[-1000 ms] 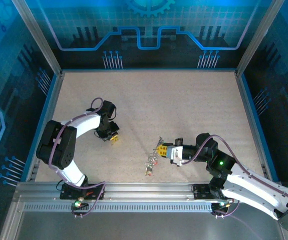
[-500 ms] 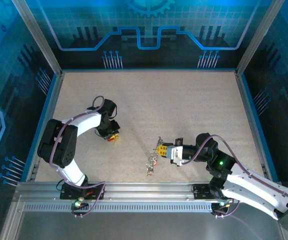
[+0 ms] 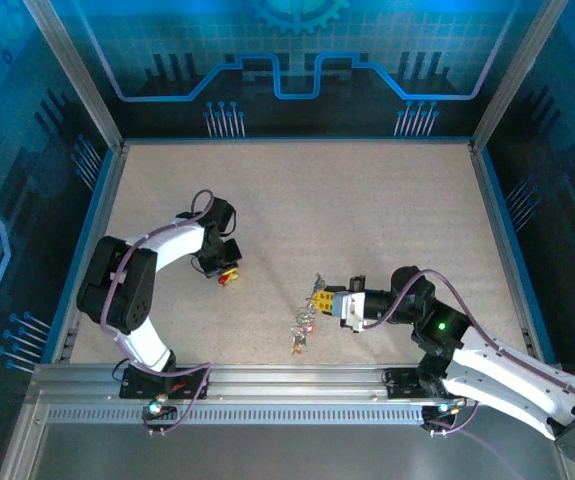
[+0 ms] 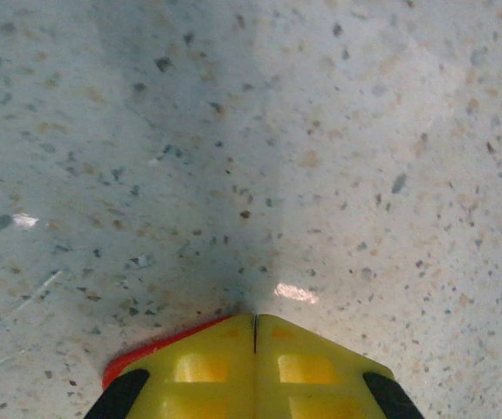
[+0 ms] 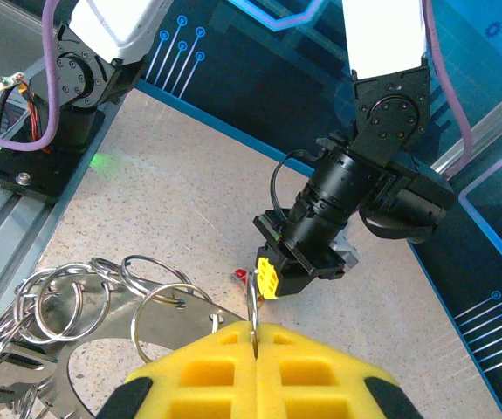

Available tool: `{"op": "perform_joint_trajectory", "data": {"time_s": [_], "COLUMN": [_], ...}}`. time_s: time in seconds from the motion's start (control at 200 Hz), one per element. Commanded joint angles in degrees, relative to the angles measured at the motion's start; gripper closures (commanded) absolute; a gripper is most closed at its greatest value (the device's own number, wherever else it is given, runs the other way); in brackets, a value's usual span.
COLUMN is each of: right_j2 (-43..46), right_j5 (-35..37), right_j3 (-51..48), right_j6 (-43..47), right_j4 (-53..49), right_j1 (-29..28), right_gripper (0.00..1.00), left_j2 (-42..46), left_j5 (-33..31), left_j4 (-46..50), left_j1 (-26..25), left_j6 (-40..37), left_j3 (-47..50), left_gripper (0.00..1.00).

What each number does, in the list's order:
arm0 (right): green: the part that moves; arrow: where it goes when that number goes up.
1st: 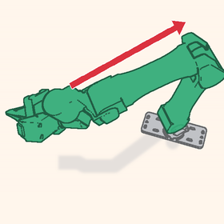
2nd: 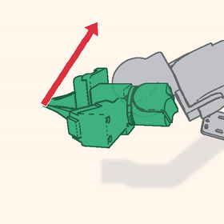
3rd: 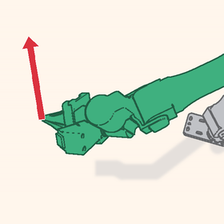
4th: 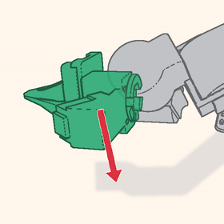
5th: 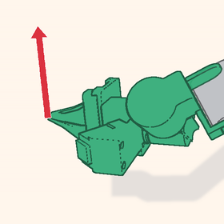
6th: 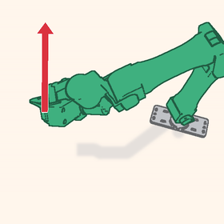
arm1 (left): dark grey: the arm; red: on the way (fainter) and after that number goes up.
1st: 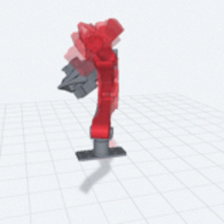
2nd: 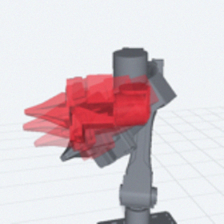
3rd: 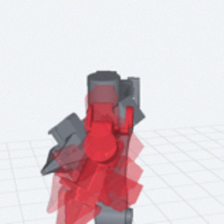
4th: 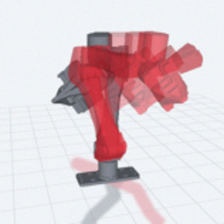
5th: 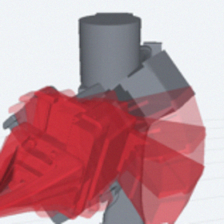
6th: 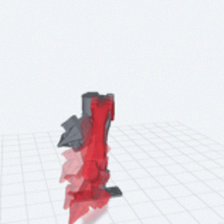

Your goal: Put the keys on the keyring

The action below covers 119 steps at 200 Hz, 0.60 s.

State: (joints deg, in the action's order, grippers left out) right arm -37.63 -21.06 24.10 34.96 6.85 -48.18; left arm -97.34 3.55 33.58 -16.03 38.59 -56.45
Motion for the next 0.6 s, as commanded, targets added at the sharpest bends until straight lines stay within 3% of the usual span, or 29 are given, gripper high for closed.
{"op": "perform_joint_trajectory", "data": {"time_s": [0.0,0.165,0.34,0.495,0.59], "right_j2": [0.71,1.11,0.71,0.71,0.80], "right_j5": [-0.50,1.16,1.61,-0.44,-0.94], "right_j3": [2.34,2.44,2.48,1.72,1.31], "right_j6": [-0.62,-1.39,-3.09,-5.55,-6.28], "right_j4": [1.24,1.16,1.86,3.47,3.97], "right_j1": [0.64,0.88,1.22,1.69,1.77], "right_gripper": [1.00,1.00,1.00,1.00,1.00], "left_j2": [6.08,18.14,32.41,40.34,42.09], "left_j5": [4.82,6.35,23.59,24.87,31.28], "left_j4": [-2.58,-7.10,-19.81,-22.11,-23.53], "left_j1": [-0.41,-0.80,-3.39,-8.41,-8.70], "left_j6": [-7.18,-15.39,-29.58,-42.36,-51.27], "left_j3": [1.76,4.11,10.11,12.33,13.99], "left_gripper": [1.00,1.00,1.00,1.00,1.00]}}
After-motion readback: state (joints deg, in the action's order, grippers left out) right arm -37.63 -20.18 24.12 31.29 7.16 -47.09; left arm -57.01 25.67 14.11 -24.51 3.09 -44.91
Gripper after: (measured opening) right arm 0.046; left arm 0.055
